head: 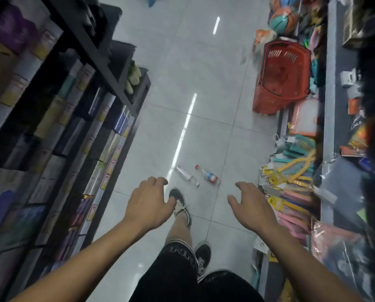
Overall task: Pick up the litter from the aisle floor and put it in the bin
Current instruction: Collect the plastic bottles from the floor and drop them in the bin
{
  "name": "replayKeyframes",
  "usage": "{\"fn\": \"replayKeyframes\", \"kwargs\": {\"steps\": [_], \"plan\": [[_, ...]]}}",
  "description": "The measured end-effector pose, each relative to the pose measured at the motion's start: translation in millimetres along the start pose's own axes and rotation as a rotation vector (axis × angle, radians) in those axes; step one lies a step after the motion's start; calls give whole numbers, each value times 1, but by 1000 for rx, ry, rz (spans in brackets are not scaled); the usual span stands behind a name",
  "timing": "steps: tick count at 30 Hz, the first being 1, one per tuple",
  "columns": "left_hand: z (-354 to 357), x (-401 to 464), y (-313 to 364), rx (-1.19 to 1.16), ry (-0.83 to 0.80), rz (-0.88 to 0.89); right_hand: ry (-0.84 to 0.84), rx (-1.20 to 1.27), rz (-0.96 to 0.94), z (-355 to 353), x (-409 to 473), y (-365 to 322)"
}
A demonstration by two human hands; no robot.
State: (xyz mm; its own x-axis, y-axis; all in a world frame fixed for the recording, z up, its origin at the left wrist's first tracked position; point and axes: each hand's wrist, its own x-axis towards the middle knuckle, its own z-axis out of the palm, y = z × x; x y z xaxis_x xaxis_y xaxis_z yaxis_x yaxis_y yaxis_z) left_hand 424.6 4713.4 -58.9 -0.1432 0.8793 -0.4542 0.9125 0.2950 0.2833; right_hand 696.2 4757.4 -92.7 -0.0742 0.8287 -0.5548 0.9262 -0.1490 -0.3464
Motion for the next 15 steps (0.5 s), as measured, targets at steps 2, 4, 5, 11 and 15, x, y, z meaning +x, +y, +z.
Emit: {"fn": "replayKeyframes", "kwargs": {"steps": [2, 4, 5, 11, 15], "plan": [[-1, 39, 1, -24, -8, 3, -32, -6, 41, 1, 31, -4], [0, 72, 3, -46, -24, -3, -73, -19, 79, 2, 62, -7], [3, 88, 4, -48, -34, 0, -87, -31, 90, 4, 77, -8], [53, 185, 15, -24, -124, -29, -190, -110, 98, 32, 176, -4], [124, 250, 25, -69, -156, -180, -290, -92, 83, 77, 252, 14]]}}
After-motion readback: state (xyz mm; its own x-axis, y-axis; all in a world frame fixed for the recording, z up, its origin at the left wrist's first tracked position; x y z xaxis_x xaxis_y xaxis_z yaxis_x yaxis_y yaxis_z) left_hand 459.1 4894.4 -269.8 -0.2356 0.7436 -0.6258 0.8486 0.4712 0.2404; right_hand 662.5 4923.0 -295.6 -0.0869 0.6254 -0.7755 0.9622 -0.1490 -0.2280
